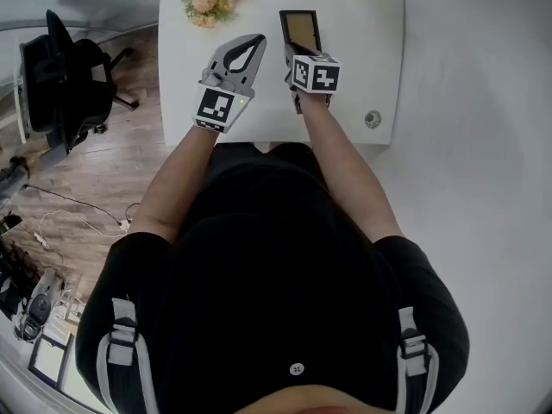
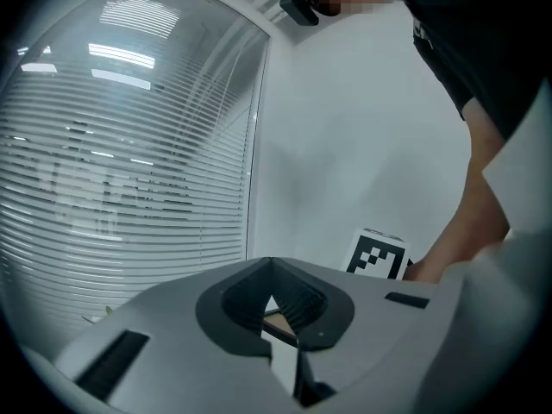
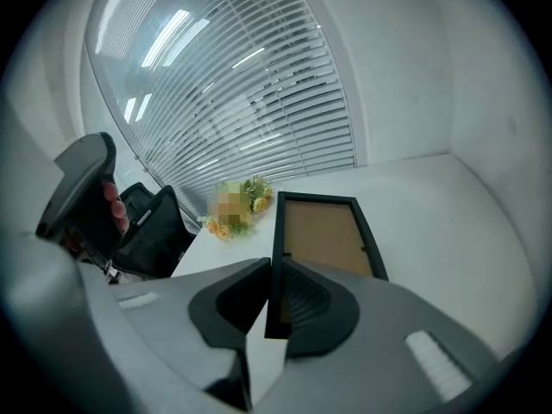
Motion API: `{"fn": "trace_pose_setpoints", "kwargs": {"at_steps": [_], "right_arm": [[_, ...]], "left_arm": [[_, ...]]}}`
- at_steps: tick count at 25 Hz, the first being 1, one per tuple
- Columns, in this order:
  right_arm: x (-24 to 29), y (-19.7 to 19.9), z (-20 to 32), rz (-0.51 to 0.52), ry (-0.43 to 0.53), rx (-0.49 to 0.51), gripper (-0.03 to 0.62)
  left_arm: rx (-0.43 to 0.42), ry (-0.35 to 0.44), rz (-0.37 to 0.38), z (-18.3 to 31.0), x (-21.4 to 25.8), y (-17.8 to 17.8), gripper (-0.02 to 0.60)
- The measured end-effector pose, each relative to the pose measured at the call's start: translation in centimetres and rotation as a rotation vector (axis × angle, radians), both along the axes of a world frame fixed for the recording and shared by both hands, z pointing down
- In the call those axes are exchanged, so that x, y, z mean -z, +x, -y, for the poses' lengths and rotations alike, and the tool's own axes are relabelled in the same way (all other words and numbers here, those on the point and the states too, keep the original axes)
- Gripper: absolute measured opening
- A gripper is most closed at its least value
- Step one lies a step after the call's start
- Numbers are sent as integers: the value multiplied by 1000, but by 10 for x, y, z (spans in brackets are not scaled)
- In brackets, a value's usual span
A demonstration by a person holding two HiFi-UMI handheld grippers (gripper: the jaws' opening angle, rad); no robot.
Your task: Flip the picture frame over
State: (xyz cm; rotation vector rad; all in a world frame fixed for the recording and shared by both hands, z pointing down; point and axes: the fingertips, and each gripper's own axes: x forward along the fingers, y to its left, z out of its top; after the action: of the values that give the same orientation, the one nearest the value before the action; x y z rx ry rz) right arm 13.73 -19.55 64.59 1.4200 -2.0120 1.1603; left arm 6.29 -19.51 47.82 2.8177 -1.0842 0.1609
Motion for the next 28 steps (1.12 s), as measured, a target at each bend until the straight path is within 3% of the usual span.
{"fn": "trace_pose_setpoints", "kwargs": {"at_steps": [6, 14, 25, 28], "right_arm": [[16, 2, -2, 128, 3, -47, 51], [32, -2, 3, 405, 23, -73, 51], [22, 8, 9, 804, -38, -206, 51], [18, 7, 9, 869, -58, -205, 49]], "left_arm": [[24, 8, 0, -6, 7, 4, 2], [44, -1, -6, -4, 5, 14, 2], [85, -26, 7, 4, -14, 11, 2], [91, -34, 10, 5, -20, 10, 2]]}}
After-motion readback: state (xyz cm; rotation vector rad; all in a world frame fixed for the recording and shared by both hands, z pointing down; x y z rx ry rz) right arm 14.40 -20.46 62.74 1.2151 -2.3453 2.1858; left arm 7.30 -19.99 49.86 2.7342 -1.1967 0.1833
